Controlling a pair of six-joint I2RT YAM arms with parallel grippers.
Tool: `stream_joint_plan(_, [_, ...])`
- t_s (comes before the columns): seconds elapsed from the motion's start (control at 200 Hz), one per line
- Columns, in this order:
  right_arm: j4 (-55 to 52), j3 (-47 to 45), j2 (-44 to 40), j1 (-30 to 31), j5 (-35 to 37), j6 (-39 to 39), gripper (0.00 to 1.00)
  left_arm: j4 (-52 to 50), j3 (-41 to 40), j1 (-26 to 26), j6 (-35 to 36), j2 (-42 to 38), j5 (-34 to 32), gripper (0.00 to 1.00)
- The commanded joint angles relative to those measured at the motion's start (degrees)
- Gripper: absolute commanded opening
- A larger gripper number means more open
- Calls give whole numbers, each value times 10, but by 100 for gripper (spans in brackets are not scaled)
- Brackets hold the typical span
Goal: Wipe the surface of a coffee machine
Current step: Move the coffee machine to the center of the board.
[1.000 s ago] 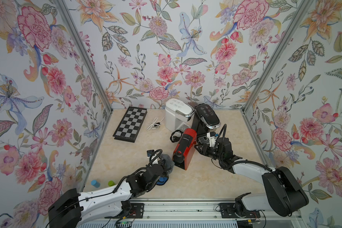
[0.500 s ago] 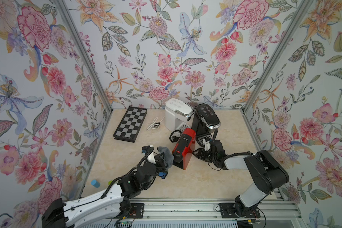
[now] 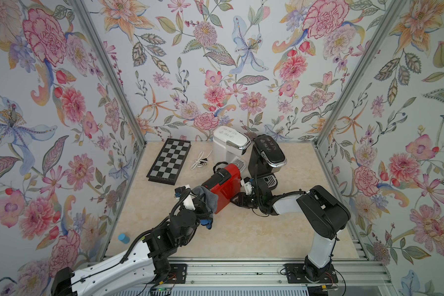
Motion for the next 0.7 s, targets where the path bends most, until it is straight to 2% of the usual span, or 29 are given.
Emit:
stream_joint_plan(0.0, [37,66,31,4,5,0,45,-30,24,-2,1,-29,-26,0])
stream_joint_plan(0.16, [-4,142,79,4,-4,-15,45,-46,31,-2,10,-53,-35,0])
stream_joint_plan(0.25, [-25,174,99,26,-10,-23,45,-36,33,-3,22,-57,-28,0])
stream_joint_plan(0.58, [-71,267,156,33,-28,-42,45,11,46,-4,40,-10,6,0])
stream_joint_plan(0.695, [-118,316,181,32,-32,-67,45,29,53,-7,48,9,12,0])
